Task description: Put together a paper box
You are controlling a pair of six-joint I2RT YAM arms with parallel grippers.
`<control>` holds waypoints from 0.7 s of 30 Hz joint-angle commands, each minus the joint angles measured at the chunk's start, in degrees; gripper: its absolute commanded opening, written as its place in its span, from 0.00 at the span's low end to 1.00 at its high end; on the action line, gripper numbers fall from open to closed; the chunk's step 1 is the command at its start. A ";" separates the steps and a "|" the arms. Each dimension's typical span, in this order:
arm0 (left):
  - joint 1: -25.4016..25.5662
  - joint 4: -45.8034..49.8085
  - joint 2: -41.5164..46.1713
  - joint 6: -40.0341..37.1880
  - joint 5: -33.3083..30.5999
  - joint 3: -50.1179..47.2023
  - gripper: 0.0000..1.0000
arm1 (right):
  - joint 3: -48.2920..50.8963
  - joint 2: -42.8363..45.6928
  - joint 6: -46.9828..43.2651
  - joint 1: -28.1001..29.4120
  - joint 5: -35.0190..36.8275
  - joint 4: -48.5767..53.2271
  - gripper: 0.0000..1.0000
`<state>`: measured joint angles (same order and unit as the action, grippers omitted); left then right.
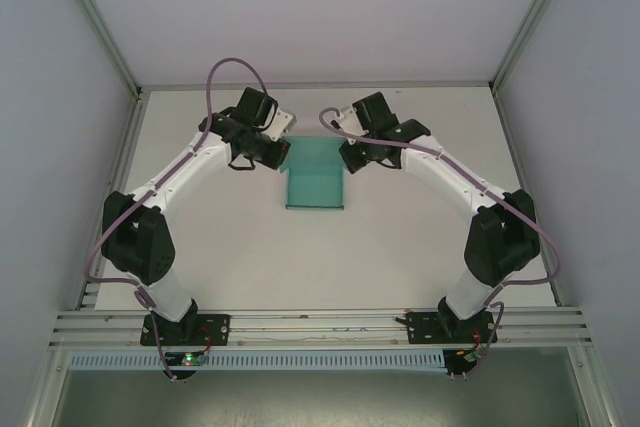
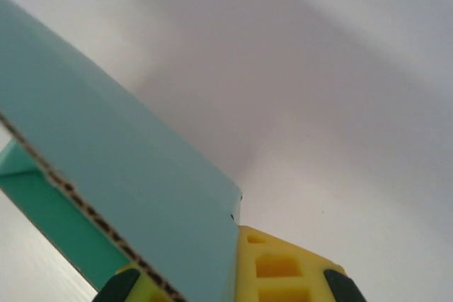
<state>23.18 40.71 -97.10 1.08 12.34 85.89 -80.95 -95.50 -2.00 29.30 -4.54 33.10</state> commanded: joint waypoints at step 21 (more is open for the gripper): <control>5.48 -9.92 -11.17 23.81 -9.88 3.72 0.00 | 2.51 -8.75 41.65 3.56 13.13 -22.73 0.00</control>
<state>26.74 33.69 -108.27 23.27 0.38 90.76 -79.64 -105.32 37.60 30.83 8.43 17.93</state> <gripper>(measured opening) 0.063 0.059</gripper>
